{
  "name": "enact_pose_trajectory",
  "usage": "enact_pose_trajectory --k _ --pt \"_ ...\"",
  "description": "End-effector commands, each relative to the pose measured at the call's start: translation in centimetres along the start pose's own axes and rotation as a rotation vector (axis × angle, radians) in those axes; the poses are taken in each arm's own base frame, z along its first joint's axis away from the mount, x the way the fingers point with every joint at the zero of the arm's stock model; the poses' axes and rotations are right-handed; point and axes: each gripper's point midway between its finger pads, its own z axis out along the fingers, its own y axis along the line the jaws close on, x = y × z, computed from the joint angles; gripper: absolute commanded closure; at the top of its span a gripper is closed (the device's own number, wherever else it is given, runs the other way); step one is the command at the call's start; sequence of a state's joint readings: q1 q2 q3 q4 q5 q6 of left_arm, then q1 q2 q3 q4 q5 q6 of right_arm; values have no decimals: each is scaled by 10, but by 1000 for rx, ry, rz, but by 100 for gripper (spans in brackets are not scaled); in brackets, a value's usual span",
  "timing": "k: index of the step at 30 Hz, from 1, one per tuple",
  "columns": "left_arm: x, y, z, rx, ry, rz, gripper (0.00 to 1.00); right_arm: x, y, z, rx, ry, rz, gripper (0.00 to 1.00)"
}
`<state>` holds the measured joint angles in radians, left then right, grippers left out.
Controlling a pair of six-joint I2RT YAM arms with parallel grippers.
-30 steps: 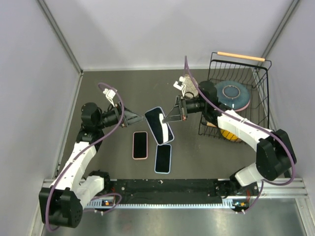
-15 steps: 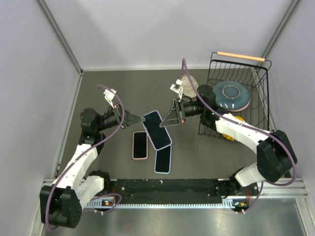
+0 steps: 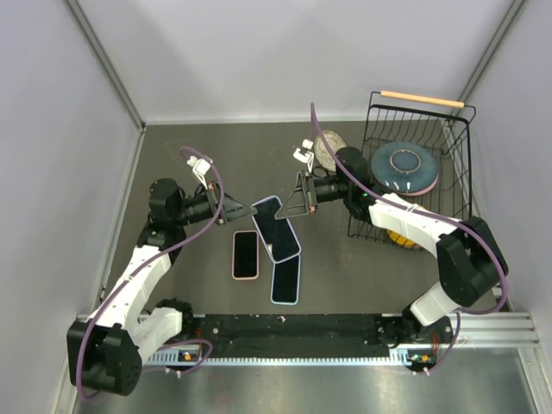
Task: Put the phone into the phone case
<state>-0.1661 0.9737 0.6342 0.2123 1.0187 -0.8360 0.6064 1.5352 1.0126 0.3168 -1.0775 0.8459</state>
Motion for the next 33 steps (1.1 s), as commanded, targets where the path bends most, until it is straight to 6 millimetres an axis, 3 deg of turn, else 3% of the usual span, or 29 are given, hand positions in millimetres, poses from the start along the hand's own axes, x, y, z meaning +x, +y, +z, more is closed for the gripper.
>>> enact_pose_trajectory --k 1,3,4,5,8,9,13,20,24,25,27,28,29,33 --pt "6 11 0 -61 38 31 96 -43 39 5 -48 -104 -162 99" --pt "5 10 -1 -69 26 29 72 -45 45 5 -66 -124 -166 100" --pt "7 11 -1 -67 23 8 50 -47 49 4 -74 -133 -153 100" --pt "7 6 -2 -51 13 14 43 -51 53 3 -81 -154 -169 100" --pt "9 1 -2 -2 -22 -2 34 -58 58 2 -71 -196 -178 100" --pt "5 -10 -2 50 -40 9 34 -60 58 2 -67 -207 -176 100" --pt "11 -9 2 107 -32 -45 33 -64 59 2 -92 -240 -138 100" --pt "14 -4 12 117 -25 -88 41 -58 45 3 -70 -251 -116 100" --pt "14 -8 15 147 -13 -94 56 -55 37 2 -29 -247 -115 93" --pt "15 -9 16 153 -8 -92 65 -53 35 2 -18 -240 -116 92" --pt "15 -9 16 156 -5 -85 80 -54 37 2 -12 -236 -126 86" --pt "15 -11 16 161 -2 -78 95 -53 37 1 -4 -230 -145 81" --pt "17 -11 16 165 9 -76 100 -51 33 1 15 -218 -133 72" --pt "23 -14 14 180 47 -60 100 -55 43 -4 46 -213 -198 50"
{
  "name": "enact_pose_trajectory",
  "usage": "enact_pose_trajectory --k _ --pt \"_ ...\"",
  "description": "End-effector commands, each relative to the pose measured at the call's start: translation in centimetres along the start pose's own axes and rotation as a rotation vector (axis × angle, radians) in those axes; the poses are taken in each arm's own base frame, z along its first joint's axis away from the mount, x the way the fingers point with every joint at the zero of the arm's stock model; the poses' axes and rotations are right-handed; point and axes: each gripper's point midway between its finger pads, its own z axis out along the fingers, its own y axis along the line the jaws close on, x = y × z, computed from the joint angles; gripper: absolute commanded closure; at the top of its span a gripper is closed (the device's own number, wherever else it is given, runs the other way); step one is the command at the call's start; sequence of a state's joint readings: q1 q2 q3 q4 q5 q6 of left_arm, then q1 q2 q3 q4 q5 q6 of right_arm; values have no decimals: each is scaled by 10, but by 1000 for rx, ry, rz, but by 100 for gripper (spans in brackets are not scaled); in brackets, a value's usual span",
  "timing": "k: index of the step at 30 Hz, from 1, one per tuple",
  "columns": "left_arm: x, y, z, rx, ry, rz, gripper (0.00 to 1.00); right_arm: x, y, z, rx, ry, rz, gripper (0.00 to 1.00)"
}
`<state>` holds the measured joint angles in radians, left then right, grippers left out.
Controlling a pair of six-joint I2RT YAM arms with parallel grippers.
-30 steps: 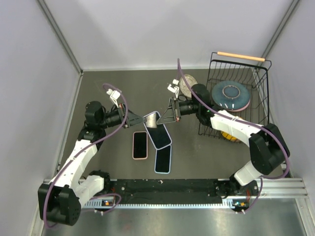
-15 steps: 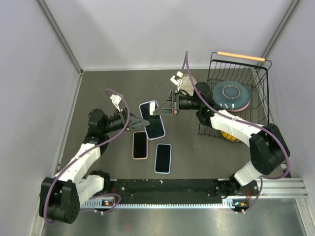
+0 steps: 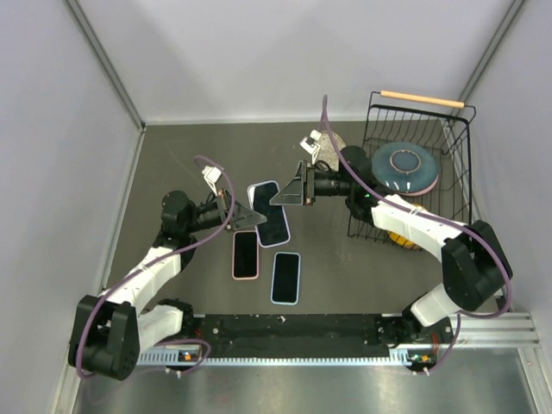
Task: Put the phone into the phone case
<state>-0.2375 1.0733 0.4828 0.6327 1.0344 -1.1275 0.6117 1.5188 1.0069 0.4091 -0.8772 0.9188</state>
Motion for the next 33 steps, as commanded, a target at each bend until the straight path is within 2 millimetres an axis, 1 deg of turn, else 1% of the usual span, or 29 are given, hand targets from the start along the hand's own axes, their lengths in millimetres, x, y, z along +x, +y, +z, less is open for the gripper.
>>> enact_pose_trajectory --k 1,3,4,10,11,12,13,14,15,16,17,18,19,20,21,22,24,26,30,31,33 --pt "4 -17 -2 62 41 92 100 -23 47 -8 -46 -35 -197 45" --pt "7 -18 -3 63 59 116 100 -25 51 -9 -54 -33 -209 43" --pt "8 -17 -3 53 66 106 100 -27 50 -9 -53 -33 -208 43" --pt "12 -16 -5 48 98 126 100 -33 52 -5 -61 -22 -210 44" --pt "16 -6 -5 -1 108 61 100 -35 51 -5 -57 -23 -212 45" --pt "12 -2 -4 -29 104 102 100 -36 51 -5 -55 -26 -215 48" --pt "7 10 -4 -100 79 86 100 -36 50 -5 -45 -27 -221 57" --pt "12 22 -7 -160 94 65 100 -39 51 -6 -39 -34 -228 63" --pt "8 27 -7 -202 83 57 100 -41 49 -5 -20 -47 -251 70" --pt "3 36 -8 -260 59 58 100 -39 42 -7 19 -40 -233 84" --pt "11 48 -13 -325 82 16 100 -42 43 -9 38 -52 -249 90" --pt "9 53 -13 -355 82 10 100 -45 40 -9 70 -74 -273 95" --pt "9 59 -14 -385 84 1 100 -44 38 -10 87 -75 -273 100" --pt "7 69 -16 -433 71 1 100 -43 43 -10 89 -76 -284 100" --pt "11 75 -17 -452 77 -17 100 -45 41 -9 114 -90 -305 100" --pt "13 78 -17 -462 78 -27 100 -45 41 -7 128 -90 -314 100" --pt "15 81 -15 -462 82 -34 100 -44 35 -5 207 -90 -335 100" --pt "16 79 -14 -446 84 -37 100 -44 33 -4 237 -87 -343 100" --pt "17 70 -10 -388 99 -35 100 -45 29 -6 280 -105 -383 90" --pt "15 67 -8 -369 97 -24 100 -45 31 -7 277 -108 -399 89" --pt "17 62 -6 -339 103 -38 100 -46 30 -10 294 -119 -444 87"
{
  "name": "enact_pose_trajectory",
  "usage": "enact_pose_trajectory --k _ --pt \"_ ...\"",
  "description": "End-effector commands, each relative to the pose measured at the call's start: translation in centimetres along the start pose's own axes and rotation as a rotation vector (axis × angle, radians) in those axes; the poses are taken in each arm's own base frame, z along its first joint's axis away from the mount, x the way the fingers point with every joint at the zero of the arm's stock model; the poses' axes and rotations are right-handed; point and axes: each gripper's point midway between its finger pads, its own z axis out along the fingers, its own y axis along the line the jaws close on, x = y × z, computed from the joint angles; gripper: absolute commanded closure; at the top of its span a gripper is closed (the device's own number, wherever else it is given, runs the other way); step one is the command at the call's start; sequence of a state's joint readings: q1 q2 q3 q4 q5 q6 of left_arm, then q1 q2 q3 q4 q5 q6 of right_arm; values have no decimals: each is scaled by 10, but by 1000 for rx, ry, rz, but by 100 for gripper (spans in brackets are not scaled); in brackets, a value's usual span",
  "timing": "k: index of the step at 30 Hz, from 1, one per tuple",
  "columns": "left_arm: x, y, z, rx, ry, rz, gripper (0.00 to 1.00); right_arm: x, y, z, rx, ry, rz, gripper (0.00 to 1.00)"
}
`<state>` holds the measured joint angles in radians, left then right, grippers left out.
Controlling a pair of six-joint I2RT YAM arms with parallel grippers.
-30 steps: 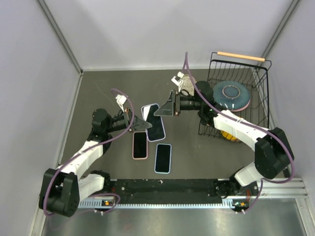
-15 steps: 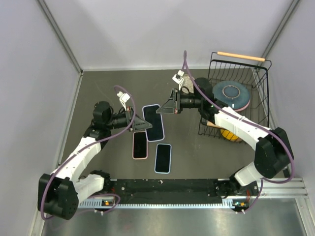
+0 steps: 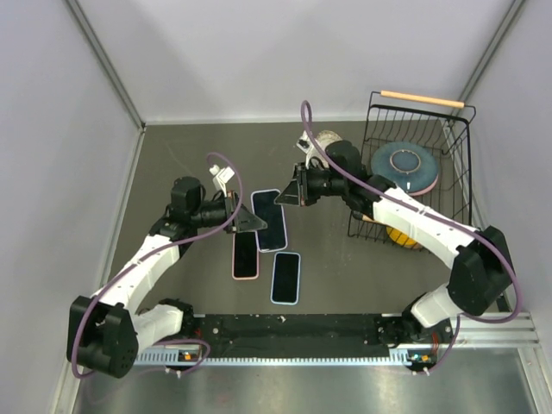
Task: Put the phone into the phone case
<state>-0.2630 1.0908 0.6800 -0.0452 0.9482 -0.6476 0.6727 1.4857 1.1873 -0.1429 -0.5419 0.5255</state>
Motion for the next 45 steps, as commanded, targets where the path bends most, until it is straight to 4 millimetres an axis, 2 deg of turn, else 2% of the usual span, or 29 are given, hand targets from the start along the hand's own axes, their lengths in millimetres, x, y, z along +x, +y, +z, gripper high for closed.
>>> enact_pose_trajectory --k 1,2,3,7,8,9,11,12,15,18,24,30,37,40,41,44,45 --pt "4 20 4 -65 -16 -98 100 -51 54 -29 -59 -197 -251 89" --pt "5 20 5 -55 -16 -113 100 -49 50 -29 -51 -198 -280 92" --pt "6 17 5 -42 -10 -121 100 -50 51 -29 -53 -211 -296 100" --pt "1 12 6 -13 -22 -99 100 -44 50 -29 -56 -198 -295 99" --pt "1 12 6 -12 -20 -99 100 -42 49 -29 -56 -188 -278 94" --pt "1 12 6 -10 -20 -96 100 -41 50 -30 -56 -183 -270 78" --pt "0 8 5 5 -19 -85 100 -37 46 -30 -54 -160 -232 63" --pt "-1 5 4 13 -21 -80 100 -32 50 -32 -90 -136 -219 51" --pt "-2 -3 2 33 -28 -61 100 -19 50 -37 -153 -79 -152 34" --pt "-6 -11 0 52 -38 -43 100 -5 41 -37 -153 -43 -109 16" --pt "-12 -31 -5 113 -58 -24 100 21 28 -27 -171 42 -34 14" --pt "-13 -36 -7 123 -62 -13 100 25 25 -17 -197 53 -17 21" --pt "-12 -33 -6 122 -58 -26 100 25 33 -7 -307 34 69 42" --pt "-11 -22 -4 67 -56 -31 100 24 35 -6 -322 29 88 60" --pt "-14 -11 -3 11 -70 -38 100 22 35 -6 -322 22 91 78" --pt "-8 13 -3 -123 -36 -66 100 17 37 -8 -312 2 104 100" --pt "-8 16 -4 -145 -38 -70 100 17 37 -9 -308 -2 108 100"
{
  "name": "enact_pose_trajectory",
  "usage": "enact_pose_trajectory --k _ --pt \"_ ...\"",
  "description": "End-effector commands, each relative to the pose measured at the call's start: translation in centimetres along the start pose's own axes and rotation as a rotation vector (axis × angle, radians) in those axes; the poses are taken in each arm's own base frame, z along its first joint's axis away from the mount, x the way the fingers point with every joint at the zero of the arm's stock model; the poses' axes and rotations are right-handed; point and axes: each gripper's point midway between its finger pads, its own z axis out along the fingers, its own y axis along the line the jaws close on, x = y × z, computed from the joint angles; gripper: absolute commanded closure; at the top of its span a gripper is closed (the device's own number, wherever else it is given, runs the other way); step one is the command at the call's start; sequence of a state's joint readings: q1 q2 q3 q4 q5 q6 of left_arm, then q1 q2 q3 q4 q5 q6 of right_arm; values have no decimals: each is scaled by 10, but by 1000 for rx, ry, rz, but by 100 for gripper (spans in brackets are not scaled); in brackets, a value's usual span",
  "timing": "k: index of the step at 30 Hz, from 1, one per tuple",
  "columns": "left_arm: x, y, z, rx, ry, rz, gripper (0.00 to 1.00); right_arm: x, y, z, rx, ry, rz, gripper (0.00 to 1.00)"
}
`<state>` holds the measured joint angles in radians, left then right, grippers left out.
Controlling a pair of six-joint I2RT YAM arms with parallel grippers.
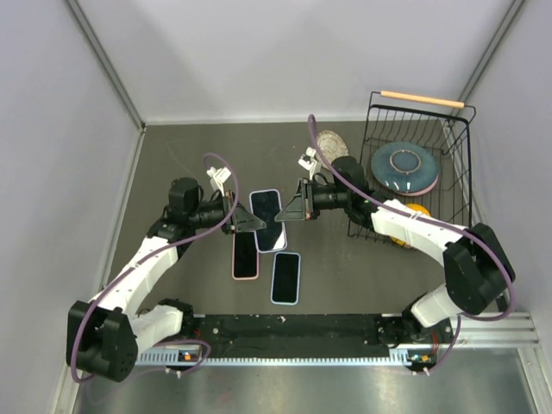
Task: Put the phone into the phone case
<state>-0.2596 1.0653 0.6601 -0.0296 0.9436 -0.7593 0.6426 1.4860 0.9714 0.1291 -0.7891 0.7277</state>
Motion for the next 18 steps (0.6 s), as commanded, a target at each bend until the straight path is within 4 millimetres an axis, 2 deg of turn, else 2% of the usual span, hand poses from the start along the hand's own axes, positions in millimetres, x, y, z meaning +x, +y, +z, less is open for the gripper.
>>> enact_pose_trajectory --k 1,6,7,9,10,11,12,13,14,15,16,18 --pt "-11 20 -1 -145 -29 20 100 -23 39 -5 -105 -79 -80 100" --pt "-14 14 -5 -145 -57 39 100 -22 30 -7 -26 -86 -54 98" --pt "-13 16 -8 -167 -49 42 100 -25 25 -11 16 -103 -85 80" --pt "-15 16 -13 -196 -41 73 100 -20 18 -17 78 -90 -93 60" --pt "-17 20 -17 -218 -40 73 100 -25 23 -23 91 -122 -140 43" --pt "-9 23 -22 -244 -12 50 100 -22 22 -27 108 -117 -142 36" --pt "-12 23 -26 -258 -9 89 100 -19 22 -31 122 -115 -141 31" --pt "-15 29 -33 -294 -21 84 100 -19 22 -34 136 -123 -154 17" --pt "-7 35 -40 -332 1 53 100 -21 29 -41 136 -140 -170 12" --pt "-8 39 -45 -357 2 82 100 -22 33 -45 138 -147 -183 6" --pt "-10 51 -54 -431 -17 76 100 -21 33 -49 153 -148 -192 1" --pt "-2 68 -65 -512 10 72 100 -22 43 -59 156 -178 -223 1"
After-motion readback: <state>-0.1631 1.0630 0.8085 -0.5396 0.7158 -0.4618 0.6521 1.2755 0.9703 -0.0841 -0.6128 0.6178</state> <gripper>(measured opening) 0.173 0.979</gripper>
